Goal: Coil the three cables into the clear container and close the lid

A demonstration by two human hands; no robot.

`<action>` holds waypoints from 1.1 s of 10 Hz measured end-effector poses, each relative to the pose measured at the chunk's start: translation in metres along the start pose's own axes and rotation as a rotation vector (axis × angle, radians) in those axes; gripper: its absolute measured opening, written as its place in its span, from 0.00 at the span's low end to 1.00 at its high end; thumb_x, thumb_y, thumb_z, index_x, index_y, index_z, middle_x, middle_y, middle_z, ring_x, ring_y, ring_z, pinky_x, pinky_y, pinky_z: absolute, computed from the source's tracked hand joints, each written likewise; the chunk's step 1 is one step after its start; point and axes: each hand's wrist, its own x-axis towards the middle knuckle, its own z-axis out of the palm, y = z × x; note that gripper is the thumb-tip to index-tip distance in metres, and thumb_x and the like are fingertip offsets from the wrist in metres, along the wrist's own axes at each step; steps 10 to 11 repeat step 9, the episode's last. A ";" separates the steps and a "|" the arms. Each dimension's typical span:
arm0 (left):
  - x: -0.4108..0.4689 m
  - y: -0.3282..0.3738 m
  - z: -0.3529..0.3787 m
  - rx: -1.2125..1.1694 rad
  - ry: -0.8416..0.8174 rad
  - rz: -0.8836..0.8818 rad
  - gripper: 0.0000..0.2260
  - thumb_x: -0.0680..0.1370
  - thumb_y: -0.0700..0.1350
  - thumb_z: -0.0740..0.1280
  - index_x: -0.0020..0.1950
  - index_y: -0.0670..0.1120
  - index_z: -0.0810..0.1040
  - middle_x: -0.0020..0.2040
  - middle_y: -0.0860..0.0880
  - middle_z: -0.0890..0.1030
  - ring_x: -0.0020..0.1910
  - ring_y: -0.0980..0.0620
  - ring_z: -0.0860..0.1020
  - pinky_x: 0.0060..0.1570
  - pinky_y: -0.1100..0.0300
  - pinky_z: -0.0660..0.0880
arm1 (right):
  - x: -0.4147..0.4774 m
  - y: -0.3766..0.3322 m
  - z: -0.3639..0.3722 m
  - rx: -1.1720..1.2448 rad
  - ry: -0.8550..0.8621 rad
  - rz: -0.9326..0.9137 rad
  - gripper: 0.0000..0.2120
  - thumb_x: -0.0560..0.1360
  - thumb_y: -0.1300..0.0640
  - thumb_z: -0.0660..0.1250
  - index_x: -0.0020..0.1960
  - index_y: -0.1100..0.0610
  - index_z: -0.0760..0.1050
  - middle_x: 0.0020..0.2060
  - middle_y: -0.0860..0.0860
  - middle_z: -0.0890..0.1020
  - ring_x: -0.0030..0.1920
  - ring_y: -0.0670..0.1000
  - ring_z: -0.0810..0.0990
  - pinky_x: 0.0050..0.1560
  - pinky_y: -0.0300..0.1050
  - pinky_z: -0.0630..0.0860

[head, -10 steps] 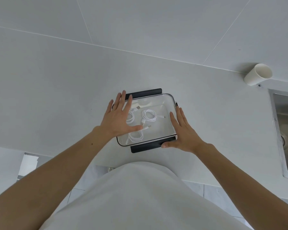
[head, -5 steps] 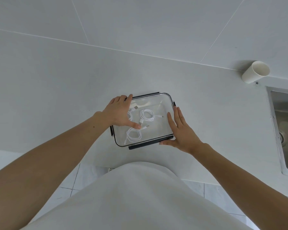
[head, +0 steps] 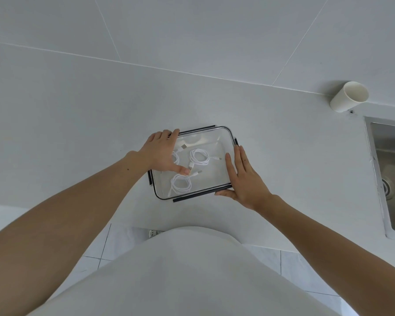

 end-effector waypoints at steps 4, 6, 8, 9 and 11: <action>-0.051 0.024 0.038 0.000 0.142 -0.049 0.41 0.74 0.71 0.43 0.80 0.47 0.42 0.80 0.42 0.40 0.79 0.42 0.40 0.76 0.45 0.44 | -0.001 0.006 -0.008 -0.004 -0.024 -0.053 0.53 0.72 0.25 0.47 0.79 0.66 0.51 0.77 0.70 0.52 0.78 0.69 0.51 0.71 0.60 0.66; -0.073 0.053 0.049 -0.009 0.180 -0.121 0.36 0.77 0.65 0.40 0.80 0.45 0.48 0.80 0.40 0.45 0.79 0.41 0.45 0.76 0.44 0.48 | -0.005 0.019 -0.022 0.020 -0.077 -0.100 0.47 0.74 0.27 0.40 0.80 0.61 0.46 0.79 0.65 0.45 0.80 0.63 0.43 0.74 0.55 0.63; -0.092 0.061 0.047 0.015 0.157 -0.065 0.39 0.75 0.68 0.35 0.79 0.46 0.51 0.80 0.41 0.52 0.79 0.42 0.51 0.75 0.47 0.52 | -0.016 0.006 -0.036 0.092 -0.057 -0.039 0.31 0.83 0.42 0.48 0.80 0.58 0.50 0.80 0.60 0.51 0.80 0.57 0.47 0.79 0.50 0.51; -0.099 0.060 0.044 0.060 0.185 -0.030 0.39 0.74 0.67 0.34 0.79 0.46 0.51 0.80 0.42 0.52 0.79 0.43 0.52 0.75 0.48 0.52 | -0.020 -0.009 -0.041 0.086 0.035 -0.026 0.29 0.84 0.46 0.49 0.79 0.60 0.52 0.79 0.60 0.56 0.80 0.58 0.53 0.78 0.50 0.53; -0.099 0.060 0.044 0.060 0.185 -0.030 0.39 0.74 0.67 0.34 0.79 0.46 0.51 0.80 0.42 0.52 0.79 0.43 0.52 0.75 0.48 0.52 | -0.020 -0.009 -0.041 0.086 0.035 -0.026 0.29 0.84 0.46 0.49 0.79 0.60 0.52 0.79 0.60 0.56 0.80 0.58 0.53 0.78 0.50 0.53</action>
